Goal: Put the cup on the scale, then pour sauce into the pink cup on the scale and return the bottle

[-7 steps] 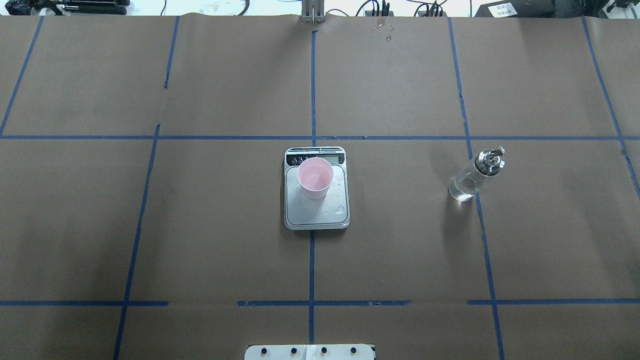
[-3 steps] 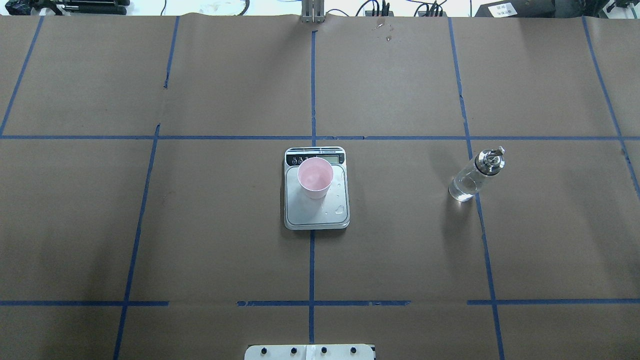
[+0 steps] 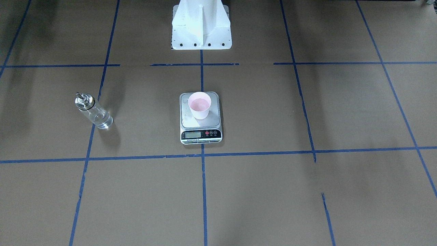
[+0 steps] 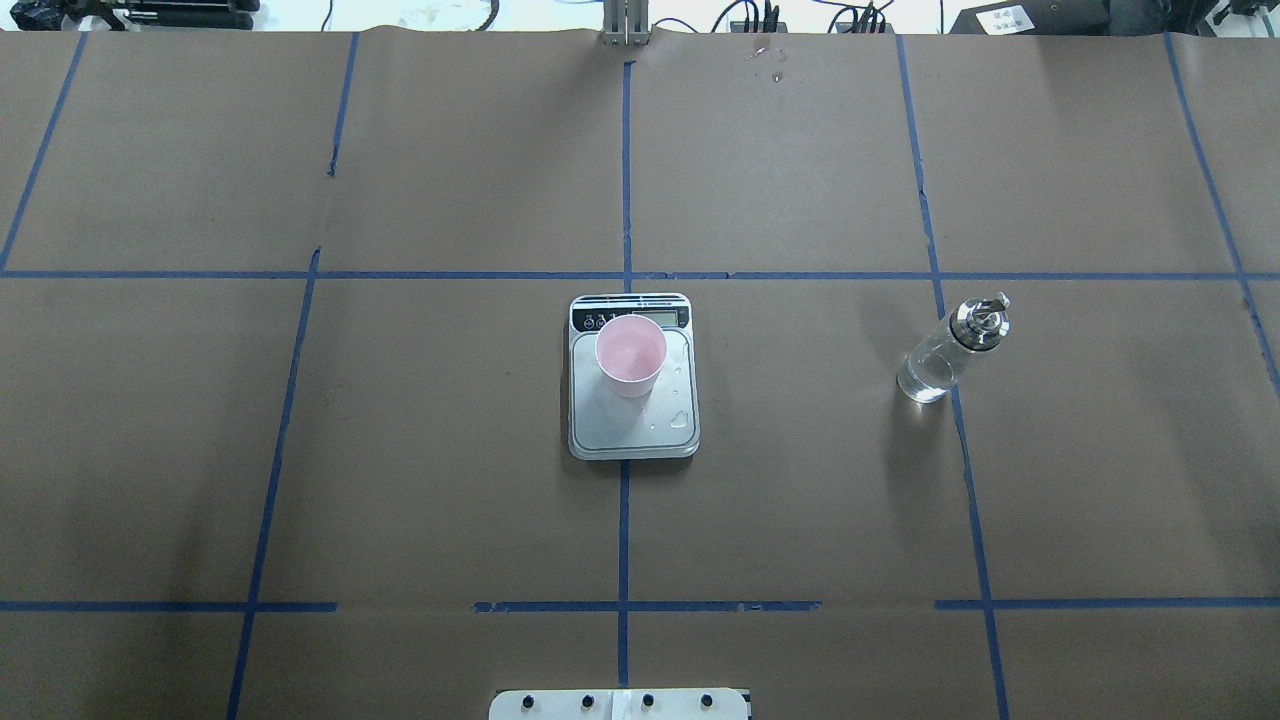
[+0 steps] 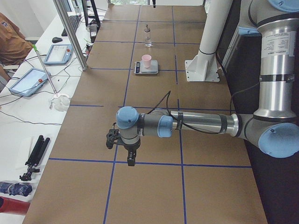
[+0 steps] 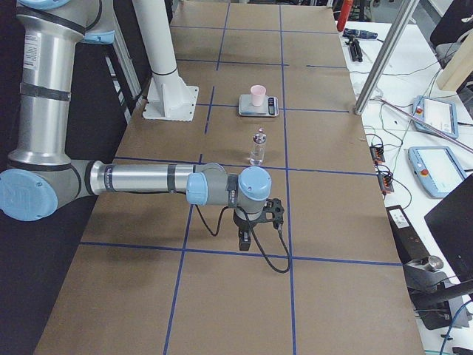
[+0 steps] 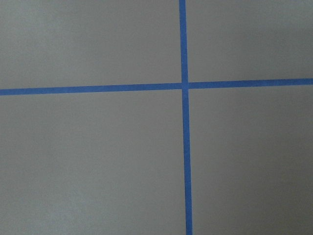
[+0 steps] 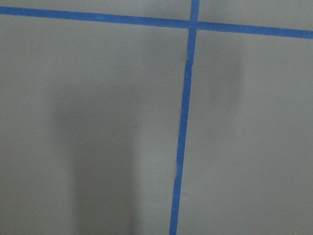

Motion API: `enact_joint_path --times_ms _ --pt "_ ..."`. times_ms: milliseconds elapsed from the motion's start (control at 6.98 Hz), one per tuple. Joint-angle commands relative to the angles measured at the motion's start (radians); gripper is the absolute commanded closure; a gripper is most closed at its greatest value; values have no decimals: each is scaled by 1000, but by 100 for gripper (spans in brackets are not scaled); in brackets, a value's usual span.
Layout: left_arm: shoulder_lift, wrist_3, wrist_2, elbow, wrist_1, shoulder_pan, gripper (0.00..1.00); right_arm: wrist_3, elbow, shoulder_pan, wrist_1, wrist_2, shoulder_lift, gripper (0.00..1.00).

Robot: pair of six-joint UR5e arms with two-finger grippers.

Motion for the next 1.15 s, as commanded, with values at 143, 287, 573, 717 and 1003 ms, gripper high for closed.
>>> enact_joint_path --times_ms 143,287,573,717,1003 --pt "1 1 0 2 -1 1 0 5 -7 -1 2 27 -1 0" --pt "1 1 0 -1 -1 0 0 3 -13 -1 2 27 2 0" --pt "1 1 0 0 -2 1 0 0 -26 1 4 22 1 0" --pt "1 1 0 -1 -2 0 0 0 -26 1 4 22 4 0" --pt "-1 1 0 -1 -4 1 0 0 -30 1 4 24 7 0"
